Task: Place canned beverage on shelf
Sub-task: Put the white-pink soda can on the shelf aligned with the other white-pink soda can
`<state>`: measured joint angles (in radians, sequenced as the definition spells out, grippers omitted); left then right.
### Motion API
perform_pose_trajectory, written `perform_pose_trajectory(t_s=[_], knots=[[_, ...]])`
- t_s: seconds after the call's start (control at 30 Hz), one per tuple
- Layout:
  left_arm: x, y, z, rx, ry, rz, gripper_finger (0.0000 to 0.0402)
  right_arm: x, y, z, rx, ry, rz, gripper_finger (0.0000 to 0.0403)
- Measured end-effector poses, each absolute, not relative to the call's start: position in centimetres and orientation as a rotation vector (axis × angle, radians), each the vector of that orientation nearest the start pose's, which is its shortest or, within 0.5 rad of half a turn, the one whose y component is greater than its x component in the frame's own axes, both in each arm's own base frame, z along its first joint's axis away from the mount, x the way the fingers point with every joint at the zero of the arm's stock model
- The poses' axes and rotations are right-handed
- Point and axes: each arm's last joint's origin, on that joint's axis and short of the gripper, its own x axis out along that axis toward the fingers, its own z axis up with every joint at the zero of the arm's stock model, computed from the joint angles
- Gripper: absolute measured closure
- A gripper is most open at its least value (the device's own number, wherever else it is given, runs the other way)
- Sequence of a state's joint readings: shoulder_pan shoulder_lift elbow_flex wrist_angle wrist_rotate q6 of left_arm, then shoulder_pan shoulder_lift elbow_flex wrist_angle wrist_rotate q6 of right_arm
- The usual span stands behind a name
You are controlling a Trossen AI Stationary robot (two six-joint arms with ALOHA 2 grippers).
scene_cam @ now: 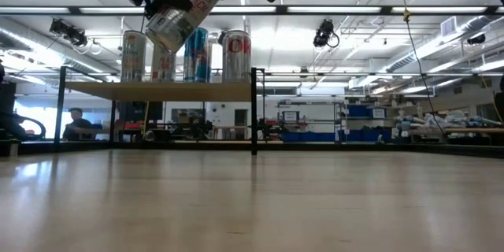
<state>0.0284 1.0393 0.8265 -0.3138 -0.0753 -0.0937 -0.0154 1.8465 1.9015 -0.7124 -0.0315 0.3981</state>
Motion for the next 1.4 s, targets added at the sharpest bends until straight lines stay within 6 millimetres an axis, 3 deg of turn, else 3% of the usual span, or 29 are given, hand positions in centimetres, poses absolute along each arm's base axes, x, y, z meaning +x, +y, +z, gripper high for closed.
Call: perform_pose_trajectory(t_s=[0.13,0.27,0.47,0.7,0.93,1.13,1.27,1.4], knots=[[22.1,0.8,29.0,-0.072,0.514,0.123,0.0153,41.0,-0.5,37.3,0.403,0.648,-0.098,0.0069],[21.7,0.8,29.4,-0.079,0.505,0.125,0.0147,41.0,-0.4,37.4,0.408,0.643,-0.083,0.0047],[19.7,0.8,30.0,-0.108,0.518,0.139,0.0148,40.9,0.0,38.0,0.426,0.634,-0.020,0.0050],[17.0,0.8,31.4,-0.121,0.464,0.166,0.0148,40.4,1.6,41.4,0.400,0.544,0.056,0.0053],[11.9,0.5,32.3,-0.231,0.443,0.192,0.0147,38.8,3.8,45.5,0.381,0.460,0.138,0.0053],[8.3,0.4,33.2,-0.265,0.316,0.210,0.0146,37.8,5.1,47.5,0.349,0.411,0.172,0.0053],[7.3,0.7,33.4,-0.226,0.255,0.308,0.0146,37.6,5.7,47.7,0.344,0.407,0.177,0.0053],[7.6,1.0,31.8,-0.192,0.199,0.421,0.0146,37.6,6.1,47.6,0.340,0.416,0.182,0.0053]])
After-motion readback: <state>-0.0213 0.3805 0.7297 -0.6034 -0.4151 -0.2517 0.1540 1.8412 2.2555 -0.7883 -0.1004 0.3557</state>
